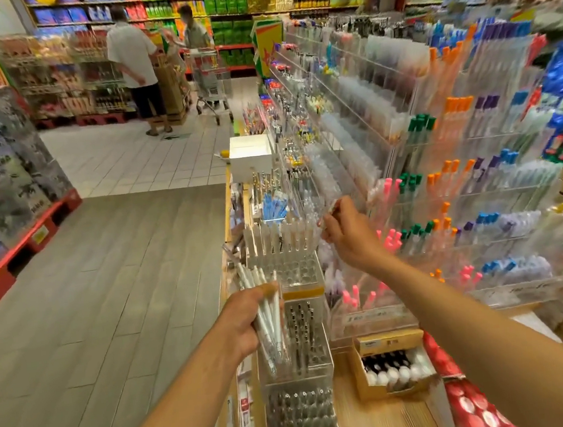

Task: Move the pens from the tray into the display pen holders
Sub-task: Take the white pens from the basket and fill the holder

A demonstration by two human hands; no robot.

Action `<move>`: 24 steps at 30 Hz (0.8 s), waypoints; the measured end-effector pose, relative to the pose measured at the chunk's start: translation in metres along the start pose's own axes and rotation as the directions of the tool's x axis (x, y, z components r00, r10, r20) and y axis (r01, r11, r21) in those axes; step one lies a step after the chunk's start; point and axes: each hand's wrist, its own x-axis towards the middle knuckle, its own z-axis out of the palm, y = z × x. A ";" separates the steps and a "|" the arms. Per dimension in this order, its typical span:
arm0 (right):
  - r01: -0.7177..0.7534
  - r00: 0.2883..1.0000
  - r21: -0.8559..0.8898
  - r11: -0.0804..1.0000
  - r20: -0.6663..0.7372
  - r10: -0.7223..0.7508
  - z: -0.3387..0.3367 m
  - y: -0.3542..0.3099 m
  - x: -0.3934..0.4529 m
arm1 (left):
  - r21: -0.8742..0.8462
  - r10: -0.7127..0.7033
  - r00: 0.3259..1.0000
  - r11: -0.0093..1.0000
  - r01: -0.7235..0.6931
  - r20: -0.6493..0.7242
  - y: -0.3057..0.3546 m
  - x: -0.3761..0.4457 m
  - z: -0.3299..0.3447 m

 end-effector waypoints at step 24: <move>0.056 0.987 -0.322 0.945 0.159 -0.004 0.021 0.014 0.005 | -0.025 -0.004 1.000 1.000 0.004 -0.023 0.019 0.012 0.014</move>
